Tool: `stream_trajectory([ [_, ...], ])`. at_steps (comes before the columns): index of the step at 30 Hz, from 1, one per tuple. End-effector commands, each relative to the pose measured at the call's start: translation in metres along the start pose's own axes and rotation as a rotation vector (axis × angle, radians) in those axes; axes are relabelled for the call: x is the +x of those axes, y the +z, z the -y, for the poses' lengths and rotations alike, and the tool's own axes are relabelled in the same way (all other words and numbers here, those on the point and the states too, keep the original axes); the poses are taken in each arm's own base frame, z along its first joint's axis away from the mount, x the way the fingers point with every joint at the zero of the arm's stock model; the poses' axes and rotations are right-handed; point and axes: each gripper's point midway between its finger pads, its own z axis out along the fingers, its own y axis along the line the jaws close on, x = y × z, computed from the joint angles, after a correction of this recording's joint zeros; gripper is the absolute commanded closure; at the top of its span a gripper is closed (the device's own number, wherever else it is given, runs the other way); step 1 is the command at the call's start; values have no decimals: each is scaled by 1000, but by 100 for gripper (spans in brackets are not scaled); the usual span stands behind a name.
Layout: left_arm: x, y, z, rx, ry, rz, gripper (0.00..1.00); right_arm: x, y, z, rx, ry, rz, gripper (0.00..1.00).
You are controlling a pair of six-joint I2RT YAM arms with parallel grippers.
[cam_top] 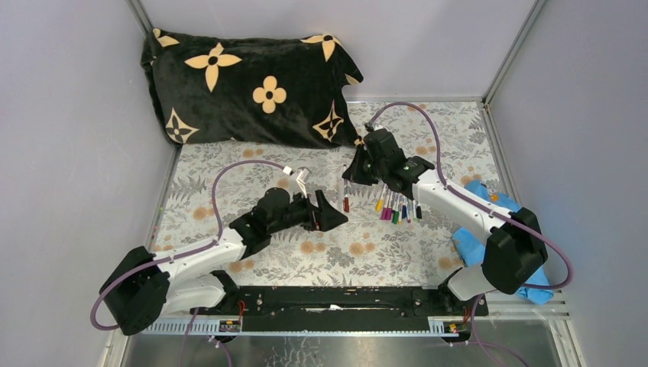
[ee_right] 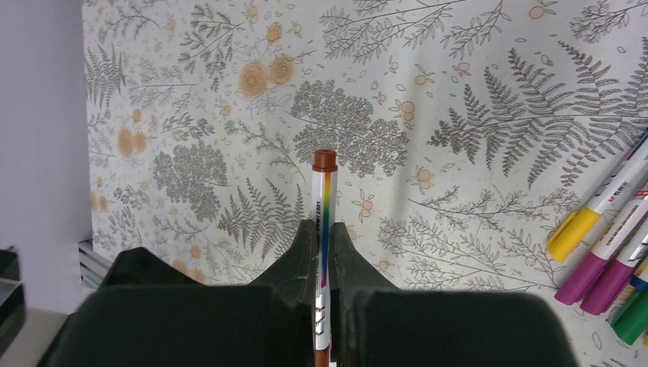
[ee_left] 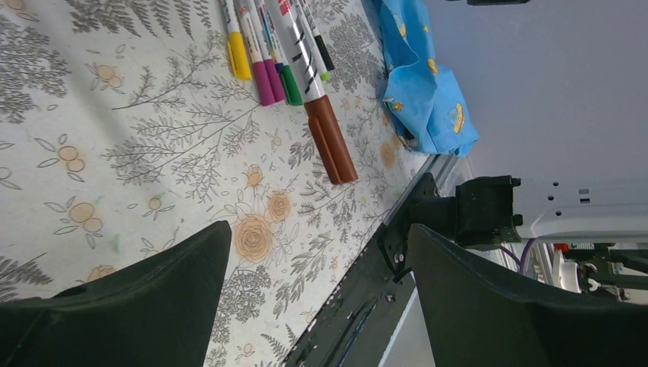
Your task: Open the pen caps
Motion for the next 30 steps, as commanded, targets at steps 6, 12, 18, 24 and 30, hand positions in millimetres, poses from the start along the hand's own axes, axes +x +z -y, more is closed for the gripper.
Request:
stream_trajectory([
  [6,-22,14,37,130,10,80,14,2,-17,-24,-80,8,40,100],
  [12,-21,21,35,124,4,74,32,9,-17,-24,-87,11,34,100],
  [18,-15,25,28,108,-6,56,42,11,-16,-28,-93,9,29,100],
  [24,-14,29,28,107,-2,46,50,16,-15,-32,-102,10,20,100],
  [30,-14,28,26,103,0,50,81,22,-14,-36,-105,8,11,100],
])
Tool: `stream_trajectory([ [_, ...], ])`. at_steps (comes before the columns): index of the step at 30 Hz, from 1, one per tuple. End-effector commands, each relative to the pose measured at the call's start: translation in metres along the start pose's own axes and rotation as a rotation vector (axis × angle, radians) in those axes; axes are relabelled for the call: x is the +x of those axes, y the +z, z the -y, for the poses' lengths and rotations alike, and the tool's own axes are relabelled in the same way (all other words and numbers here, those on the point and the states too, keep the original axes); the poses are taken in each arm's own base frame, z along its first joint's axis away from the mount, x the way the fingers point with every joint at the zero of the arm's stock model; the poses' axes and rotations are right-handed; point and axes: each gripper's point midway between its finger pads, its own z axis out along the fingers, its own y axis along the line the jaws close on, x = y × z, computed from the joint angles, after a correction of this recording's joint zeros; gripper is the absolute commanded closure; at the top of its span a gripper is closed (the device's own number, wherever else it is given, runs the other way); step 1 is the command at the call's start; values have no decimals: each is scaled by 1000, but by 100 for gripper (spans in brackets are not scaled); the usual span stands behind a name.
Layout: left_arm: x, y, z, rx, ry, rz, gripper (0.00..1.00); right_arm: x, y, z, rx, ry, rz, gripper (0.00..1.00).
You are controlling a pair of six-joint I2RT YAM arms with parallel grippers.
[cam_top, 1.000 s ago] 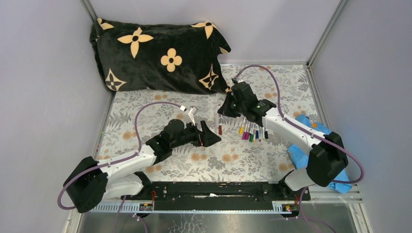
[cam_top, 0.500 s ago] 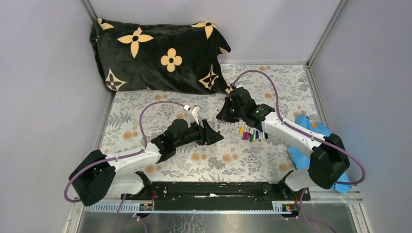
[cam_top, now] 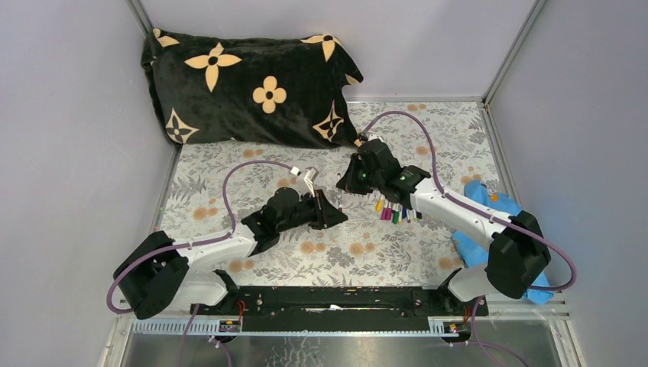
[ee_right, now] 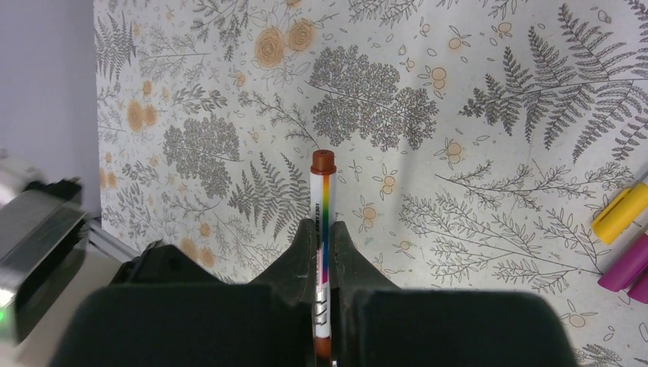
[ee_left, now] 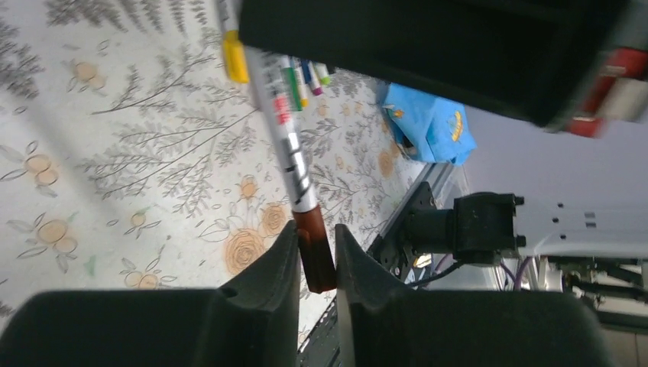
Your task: Open the pen caps
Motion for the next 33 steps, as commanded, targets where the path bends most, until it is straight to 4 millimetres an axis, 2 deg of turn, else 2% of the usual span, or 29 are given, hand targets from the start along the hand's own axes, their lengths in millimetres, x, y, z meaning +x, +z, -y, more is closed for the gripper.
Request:
stream_trajectory([
  [1,-18,3,23,72,39,54,88,-6,-10,-19,-58,5,42,100],
  [2,-17,3,24,74,41,52,96,-5,-10,-18,-54,5,40,100],
  [3,-17,2,24,75,43,52,100,-3,-10,-17,-53,5,39,100],
  [10,-15,-11,31,118,62,61,100,9,-13,0,-34,-12,60,99],
  [13,-11,-13,37,146,50,37,100,19,-11,3,-52,-27,66,86],
  [15,-8,-14,40,157,38,16,100,26,-10,3,-64,-34,68,82],
  [19,-7,-15,46,182,19,4,100,40,-6,-2,-69,-59,56,76],
  [24,-8,-18,52,201,-4,7,100,50,-1,-3,-53,-78,47,75],
  [26,-9,-20,55,207,-9,11,100,52,1,-1,-40,-77,49,76],
  [27,-10,-21,56,208,-10,14,100,52,2,0,-35,-77,52,81],
  [29,-10,-22,53,188,-20,13,100,49,1,2,-20,-75,76,100],
  [31,-11,-24,50,164,-36,22,100,44,0,4,-16,-82,110,100],
  [33,-10,-27,42,121,-78,33,100,30,-1,2,-12,-88,175,100],
])
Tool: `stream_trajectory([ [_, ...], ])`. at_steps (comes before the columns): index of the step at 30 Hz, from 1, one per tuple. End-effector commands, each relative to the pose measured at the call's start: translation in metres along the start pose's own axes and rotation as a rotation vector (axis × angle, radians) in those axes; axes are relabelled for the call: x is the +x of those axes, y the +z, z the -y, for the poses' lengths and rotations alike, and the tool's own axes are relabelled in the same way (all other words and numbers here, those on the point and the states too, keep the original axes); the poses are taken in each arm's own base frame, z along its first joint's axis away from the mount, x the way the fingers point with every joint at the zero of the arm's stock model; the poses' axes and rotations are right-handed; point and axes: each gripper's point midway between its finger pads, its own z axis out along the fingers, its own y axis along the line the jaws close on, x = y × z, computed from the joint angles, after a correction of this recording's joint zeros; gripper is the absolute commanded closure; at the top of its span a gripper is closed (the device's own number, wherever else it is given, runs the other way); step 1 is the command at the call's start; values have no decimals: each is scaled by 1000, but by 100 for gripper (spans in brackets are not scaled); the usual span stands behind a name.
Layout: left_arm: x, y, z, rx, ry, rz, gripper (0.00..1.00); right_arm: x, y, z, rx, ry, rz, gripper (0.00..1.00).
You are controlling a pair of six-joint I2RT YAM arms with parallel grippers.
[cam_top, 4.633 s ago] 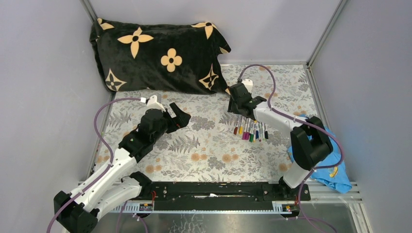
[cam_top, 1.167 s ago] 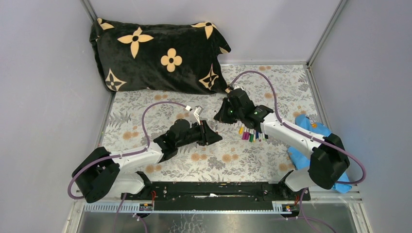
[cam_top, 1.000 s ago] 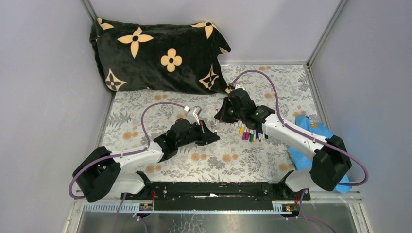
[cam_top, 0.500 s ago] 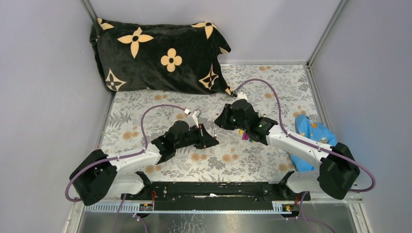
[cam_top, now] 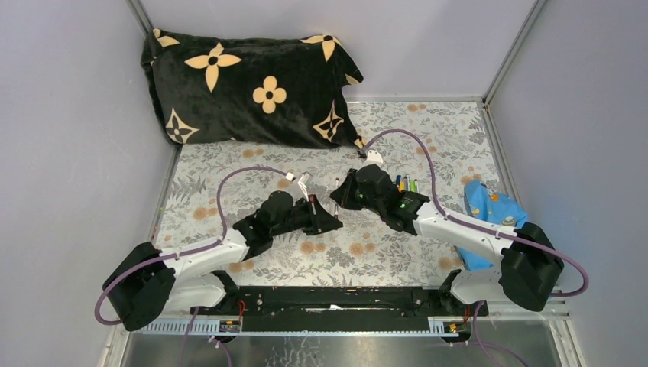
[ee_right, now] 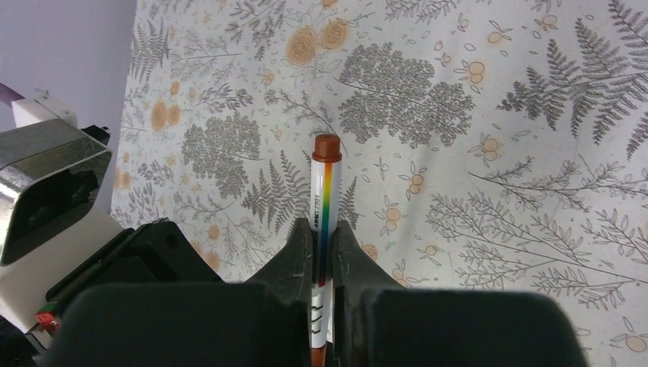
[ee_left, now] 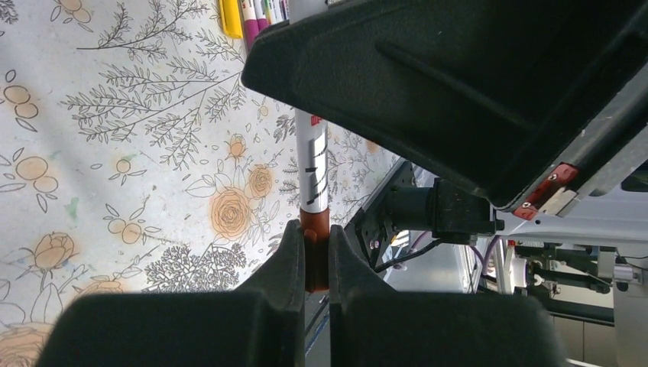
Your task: Open the pen caps
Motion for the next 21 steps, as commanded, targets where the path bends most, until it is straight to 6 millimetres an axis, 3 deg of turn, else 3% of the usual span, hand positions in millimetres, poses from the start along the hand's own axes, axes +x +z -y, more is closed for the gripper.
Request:
stream_trajectory([
  [1,-20,-12,40,128,-2,91,100,-5,4,12,61,-70,65,100],
  [7,9,-17,9,37,-103,113,100,-62,18,-5,110,-120,201,100],
  [14,44,-18,-17,-19,-137,73,100,-114,19,-12,60,-8,325,100],
  [17,40,-18,-26,-76,-145,106,100,-121,21,-5,106,-23,314,100],
  [21,6,-22,-55,-342,-104,241,100,-106,33,22,206,-75,246,100],
])
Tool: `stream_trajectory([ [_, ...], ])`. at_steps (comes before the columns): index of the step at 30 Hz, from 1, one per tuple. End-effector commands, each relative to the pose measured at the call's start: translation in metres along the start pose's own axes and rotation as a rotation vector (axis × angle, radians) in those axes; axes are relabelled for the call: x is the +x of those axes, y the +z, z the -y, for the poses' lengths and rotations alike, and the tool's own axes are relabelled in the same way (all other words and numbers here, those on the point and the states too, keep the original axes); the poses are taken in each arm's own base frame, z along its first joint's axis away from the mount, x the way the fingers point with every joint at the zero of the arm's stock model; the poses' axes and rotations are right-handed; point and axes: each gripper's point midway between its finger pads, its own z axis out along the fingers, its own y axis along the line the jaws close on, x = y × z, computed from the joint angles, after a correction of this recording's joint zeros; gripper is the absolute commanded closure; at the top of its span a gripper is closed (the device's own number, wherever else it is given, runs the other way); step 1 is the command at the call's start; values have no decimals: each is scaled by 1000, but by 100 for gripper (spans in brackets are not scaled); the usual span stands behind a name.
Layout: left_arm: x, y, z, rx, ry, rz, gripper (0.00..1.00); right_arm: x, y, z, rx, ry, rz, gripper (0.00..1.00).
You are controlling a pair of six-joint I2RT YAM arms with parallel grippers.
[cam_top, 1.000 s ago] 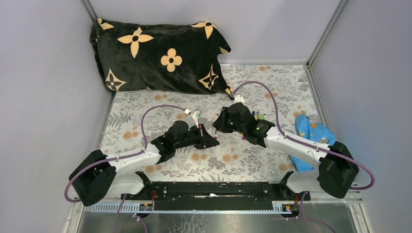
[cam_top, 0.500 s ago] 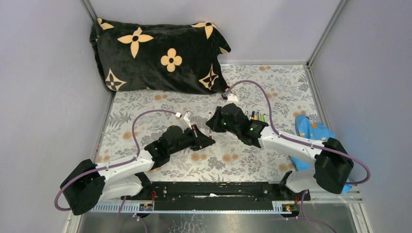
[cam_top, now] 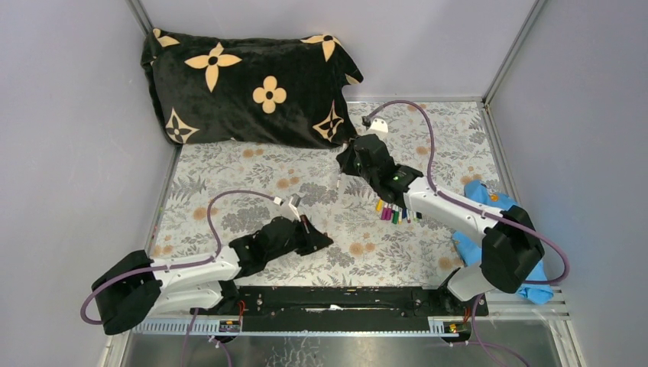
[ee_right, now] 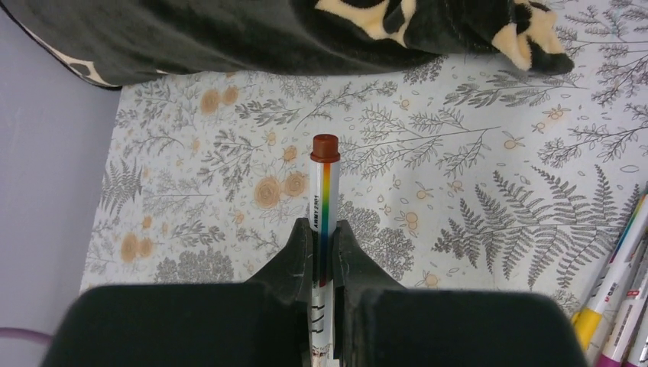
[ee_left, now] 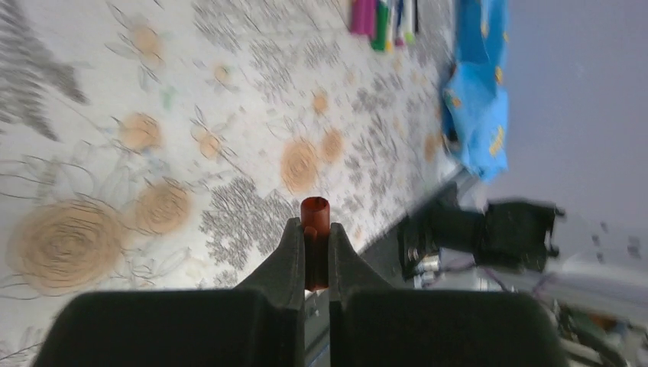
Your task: Open the pen caps
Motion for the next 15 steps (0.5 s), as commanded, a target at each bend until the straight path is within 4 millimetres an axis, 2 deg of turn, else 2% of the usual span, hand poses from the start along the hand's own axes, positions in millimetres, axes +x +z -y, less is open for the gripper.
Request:
stream_trajectory([
  [1,-57,0,-10,-245,41,235,100,4,11,22,100,-70,-15,100],
  [4,-85,-6,-36,-498,106,319,100,27,17,43,161,-112,-78,100],
  [7,-110,-5,-57,-690,147,327,100,48,19,62,226,-157,-147,100],
  [10,-119,-6,-89,-854,167,287,100,62,20,79,279,-192,-183,100],
  [15,-124,-14,-135,-979,140,221,100,82,20,104,368,-252,-255,100],
])
